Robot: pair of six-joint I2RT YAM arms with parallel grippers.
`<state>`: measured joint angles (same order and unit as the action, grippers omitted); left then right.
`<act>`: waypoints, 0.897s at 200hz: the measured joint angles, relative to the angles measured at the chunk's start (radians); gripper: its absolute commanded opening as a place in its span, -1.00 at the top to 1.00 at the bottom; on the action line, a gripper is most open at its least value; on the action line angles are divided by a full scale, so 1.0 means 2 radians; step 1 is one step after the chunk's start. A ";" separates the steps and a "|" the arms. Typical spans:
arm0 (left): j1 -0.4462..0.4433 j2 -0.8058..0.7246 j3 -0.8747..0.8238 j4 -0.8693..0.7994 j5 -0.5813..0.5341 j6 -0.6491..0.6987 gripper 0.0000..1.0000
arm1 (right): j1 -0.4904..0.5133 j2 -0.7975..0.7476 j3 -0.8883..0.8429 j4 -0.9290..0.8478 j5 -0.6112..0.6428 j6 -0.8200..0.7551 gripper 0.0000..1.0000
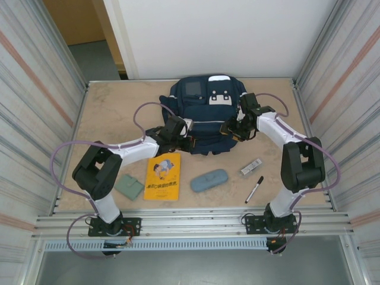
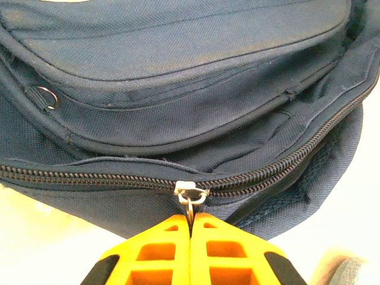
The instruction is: Pack books, pencil case, and school supplies into a backpack
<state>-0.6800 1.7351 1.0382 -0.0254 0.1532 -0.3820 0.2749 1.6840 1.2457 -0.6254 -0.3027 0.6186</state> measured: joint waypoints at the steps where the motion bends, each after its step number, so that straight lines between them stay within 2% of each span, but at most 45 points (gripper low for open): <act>1: 0.000 0.000 0.000 0.000 0.001 -0.001 1.00 | 0.003 -0.003 -0.001 0.000 0.004 0.003 -0.13; 26: -0.002 0.001 -0.003 0.014 0.021 -0.018 1.00 | 0.072 -0.072 -0.043 0.013 0.066 0.053 -0.19; 39: -0.011 0.003 -0.003 0.023 0.025 -0.031 1.00 | 0.113 -0.108 -0.081 0.022 0.083 0.107 -0.19; 50: -0.023 0.007 0.000 0.026 0.023 -0.041 1.00 | 0.130 -0.125 -0.114 0.031 0.084 0.160 -0.19; 58: -0.031 0.012 0.005 0.026 0.022 -0.048 1.00 | 0.132 -0.129 -0.138 0.041 0.084 0.193 -0.20; 86: -0.054 0.022 0.016 0.037 0.018 -0.071 0.78 | 0.125 -0.119 -0.168 0.056 0.088 0.263 -0.19; 112: -0.055 0.022 0.016 0.041 0.015 -0.083 0.65 | 0.110 -0.112 -0.160 0.078 0.088 0.282 -0.17; 179: -0.046 0.020 0.005 0.026 0.013 -0.077 0.15 | 0.089 -0.092 -0.159 0.106 0.083 0.291 -0.15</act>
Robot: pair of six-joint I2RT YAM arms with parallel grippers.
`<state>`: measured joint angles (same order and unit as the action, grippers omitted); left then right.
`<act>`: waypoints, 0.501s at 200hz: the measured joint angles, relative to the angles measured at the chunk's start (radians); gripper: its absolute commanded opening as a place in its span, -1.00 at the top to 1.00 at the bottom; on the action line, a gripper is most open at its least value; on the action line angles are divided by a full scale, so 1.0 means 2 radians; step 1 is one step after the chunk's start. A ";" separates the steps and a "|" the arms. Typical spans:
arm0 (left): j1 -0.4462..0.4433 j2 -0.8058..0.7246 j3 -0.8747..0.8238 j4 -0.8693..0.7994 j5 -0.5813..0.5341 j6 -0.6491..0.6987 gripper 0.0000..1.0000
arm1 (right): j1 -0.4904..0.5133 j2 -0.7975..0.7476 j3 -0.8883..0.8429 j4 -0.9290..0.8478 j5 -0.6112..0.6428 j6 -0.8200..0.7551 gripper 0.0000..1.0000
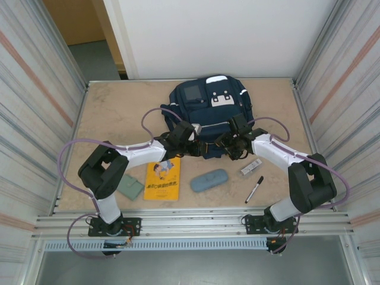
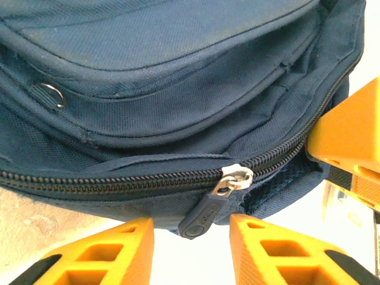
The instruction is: Pack books, pencil case, and school supplies into a backpack
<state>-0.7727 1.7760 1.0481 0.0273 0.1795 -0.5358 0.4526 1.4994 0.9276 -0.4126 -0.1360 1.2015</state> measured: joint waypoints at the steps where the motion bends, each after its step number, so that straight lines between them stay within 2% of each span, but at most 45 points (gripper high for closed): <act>1: 0.000 0.000 0.000 0.000 0.000 0.000 0.15 | 0.000 0.000 0.000 0.000 0.000 0.000 -0.15; 51: 0.000 0.015 0.026 -0.009 0.003 0.034 0.15 | -0.001 -0.001 0.000 0.006 -0.011 -0.007 -0.14; 100: 0.000 0.058 0.060 -0.017 0.004 0.057 0.51 | -0.002 -0.007 -0.002 0.011 -0.013 -0.021 -0.12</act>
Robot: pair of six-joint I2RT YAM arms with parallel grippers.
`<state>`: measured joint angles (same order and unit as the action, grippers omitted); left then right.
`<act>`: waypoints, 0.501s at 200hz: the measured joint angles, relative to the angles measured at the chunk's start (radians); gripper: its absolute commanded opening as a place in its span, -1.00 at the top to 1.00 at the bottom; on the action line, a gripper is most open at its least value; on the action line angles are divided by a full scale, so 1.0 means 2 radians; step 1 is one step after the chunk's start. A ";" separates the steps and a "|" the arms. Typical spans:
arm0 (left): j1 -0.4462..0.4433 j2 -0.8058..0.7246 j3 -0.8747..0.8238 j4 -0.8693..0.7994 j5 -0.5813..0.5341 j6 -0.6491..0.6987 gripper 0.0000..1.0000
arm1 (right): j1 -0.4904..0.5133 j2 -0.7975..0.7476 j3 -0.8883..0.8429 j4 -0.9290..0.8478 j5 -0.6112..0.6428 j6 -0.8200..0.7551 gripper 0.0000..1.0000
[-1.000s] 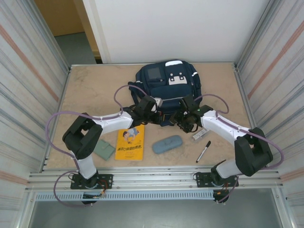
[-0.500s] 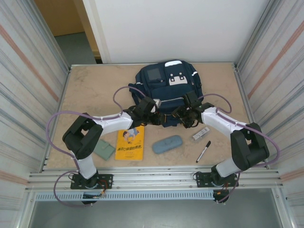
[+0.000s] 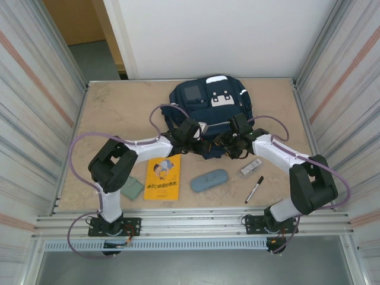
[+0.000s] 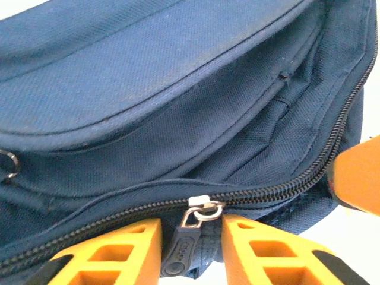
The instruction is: Pack books, pencil case, and school supplies into a backpack
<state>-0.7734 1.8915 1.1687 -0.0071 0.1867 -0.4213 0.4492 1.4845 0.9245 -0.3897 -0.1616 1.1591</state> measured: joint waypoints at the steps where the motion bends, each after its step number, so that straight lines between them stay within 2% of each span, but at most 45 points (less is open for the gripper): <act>1: 0.000 0.000 0.000 0.000 0.000 0.000 0.52 | 0.000 0.000 0.000 0.000 0.000 0.000 -0.12; 37: 0.000 0.002 0.003 0.002 0.007 0.007 0.88 | 0.001 0.000 0.000 0.000 0.001 -0.006 -0.12; 56: 0.000 -0.002 -0.002 0.006 0.011 0.009 1.00 | 0.002 0.000 0.000 -0.001 0.000 -0.006 -0.13; 100: 0.001 -0.023 -0.022 0.006 0.023 0.009 1.00 | 0.016 0.000 -0.003 -0.009 0.002 0.013 -0.14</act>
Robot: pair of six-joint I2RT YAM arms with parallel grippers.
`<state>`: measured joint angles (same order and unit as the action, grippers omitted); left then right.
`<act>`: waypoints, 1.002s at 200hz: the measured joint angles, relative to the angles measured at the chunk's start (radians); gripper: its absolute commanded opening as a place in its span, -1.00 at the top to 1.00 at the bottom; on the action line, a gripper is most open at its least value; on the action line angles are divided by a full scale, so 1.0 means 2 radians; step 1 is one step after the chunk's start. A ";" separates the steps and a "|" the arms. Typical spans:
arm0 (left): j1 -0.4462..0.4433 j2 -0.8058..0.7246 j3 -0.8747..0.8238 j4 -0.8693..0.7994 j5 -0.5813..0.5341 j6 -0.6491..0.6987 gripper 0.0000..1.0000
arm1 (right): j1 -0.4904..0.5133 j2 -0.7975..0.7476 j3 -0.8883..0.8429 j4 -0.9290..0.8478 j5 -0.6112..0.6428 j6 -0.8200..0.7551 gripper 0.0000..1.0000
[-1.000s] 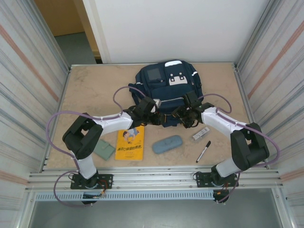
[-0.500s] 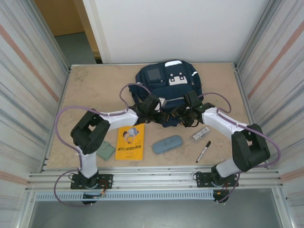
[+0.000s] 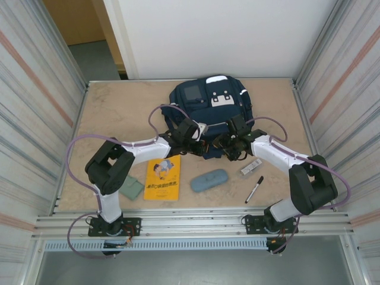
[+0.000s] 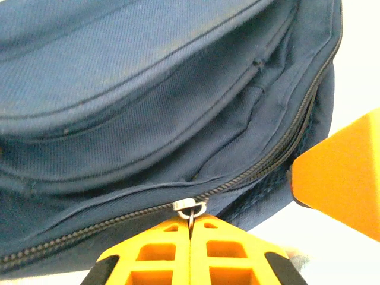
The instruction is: Pack books, pencil case, and school supplies into a backpack
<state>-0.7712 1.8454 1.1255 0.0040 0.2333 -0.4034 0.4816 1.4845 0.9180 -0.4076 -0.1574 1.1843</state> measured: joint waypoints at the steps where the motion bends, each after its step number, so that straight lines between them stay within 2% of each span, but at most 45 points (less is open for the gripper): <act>1: 0.000 0.000 -0.001 0.000 0.000 0.000 1.00 | 0.000 0.000 0.000 0.000 0.000 0.000 -0.14; 103: 0.006 -0.002 -0.004 -0.003 0.001 0.014 1.00 | 0.008 0.013 -0.006 -0.032 0.047 0.034 0.01; 110: 0.006 -0.002 -0.004 -0.005 0.001 0.015 1.00 | 0.008 0.015 -0.006 -0.037 0.051 0.036 0.11; 131: 0.006 -0.002 -0.004 -0.010 -0.012 0.022 1.00 | 0.007 0.020 -0.001 -0.041 0.056 0.042 0.64; 138: 0.007 -0.003 -0.004 -0.014 -0.019 0.024 1.00 | 0.004 0.023 0.003 -0.040 0.054 0.039 0.73; 170: 0.020 -0.014 -0.005 -0.035 -0.051 0.033 1.00 | -0.003 0.027 0.011 -0.036 0.054 0.031 0.96; 200: 0.033 -0.043 -0.019 -0.050 -0.104 0.042 1.00 | -0.031 0.027 0.011 -0.036 0.042 0.017 1.00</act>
<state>-0.7048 1.7584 1.0870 -0.0959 0.0254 -0.3191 0.4187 1.5379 0.9409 -0.4789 -0.0727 1.2190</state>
